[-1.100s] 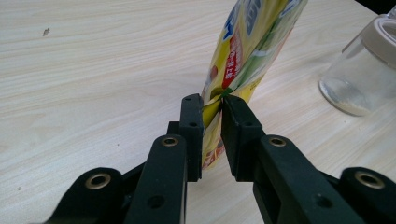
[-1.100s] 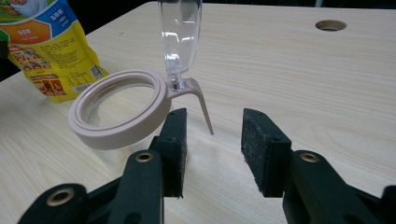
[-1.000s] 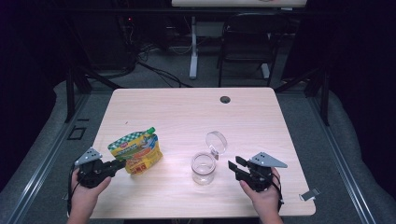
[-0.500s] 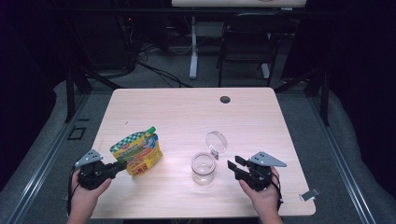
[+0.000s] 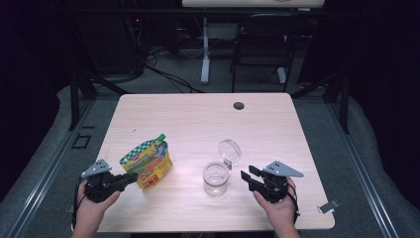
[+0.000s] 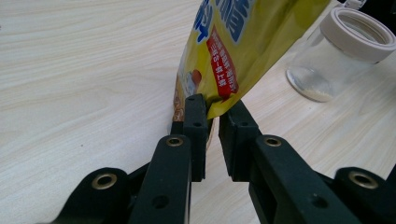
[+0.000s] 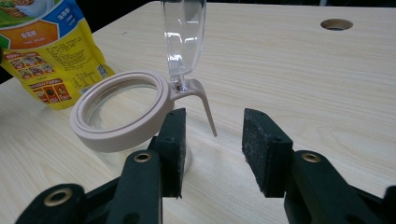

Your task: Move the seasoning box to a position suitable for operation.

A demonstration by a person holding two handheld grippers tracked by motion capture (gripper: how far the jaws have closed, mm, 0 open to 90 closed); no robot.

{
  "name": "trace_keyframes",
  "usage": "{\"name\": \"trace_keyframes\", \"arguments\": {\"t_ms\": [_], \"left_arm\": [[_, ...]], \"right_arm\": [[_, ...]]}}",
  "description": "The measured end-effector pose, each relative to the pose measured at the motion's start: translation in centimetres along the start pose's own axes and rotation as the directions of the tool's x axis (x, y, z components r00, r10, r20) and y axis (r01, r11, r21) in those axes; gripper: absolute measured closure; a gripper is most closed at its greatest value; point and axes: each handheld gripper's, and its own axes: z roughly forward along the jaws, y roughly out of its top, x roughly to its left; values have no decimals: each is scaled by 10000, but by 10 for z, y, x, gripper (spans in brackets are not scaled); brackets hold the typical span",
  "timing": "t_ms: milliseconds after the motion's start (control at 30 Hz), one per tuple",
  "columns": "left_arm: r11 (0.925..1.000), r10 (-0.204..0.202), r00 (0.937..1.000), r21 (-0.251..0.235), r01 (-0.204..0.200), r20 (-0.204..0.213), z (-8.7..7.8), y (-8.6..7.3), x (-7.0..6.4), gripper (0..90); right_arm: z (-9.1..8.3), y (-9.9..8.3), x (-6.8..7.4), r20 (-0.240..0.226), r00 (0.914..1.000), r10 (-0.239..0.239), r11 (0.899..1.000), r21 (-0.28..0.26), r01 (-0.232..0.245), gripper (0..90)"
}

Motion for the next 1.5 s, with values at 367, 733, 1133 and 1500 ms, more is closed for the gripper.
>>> {"name": "trace_keyframes", "arguments": {"t_ms": [367, 733, 1133, 1500], "left_arm": [[10000, -80, 9999, -28, 80, 120, 5, 1, 0, 736], [9987, -515, 9972, 74, 512, 539, 19, 2, 6, 658], [9982, -517, 9971, 336, 498, 555, 38, 5, 10, 572], [9975, -576, 9970, 442, 553, 515, 51, 3, 14, 494]], "right_arm": [[1, -1, 0, -25, 10000, 1, 10000, 49, -1, 598], [-4, -4, -1, 178, 9998, -68, 9999, 88, 66, 597], [-15, -10, -4, 467, 9989, 38, 10000, 75, -41, 593], [-19, -13, -4, 620, 9981, 61, 9999, 116, -69, 590]]}}
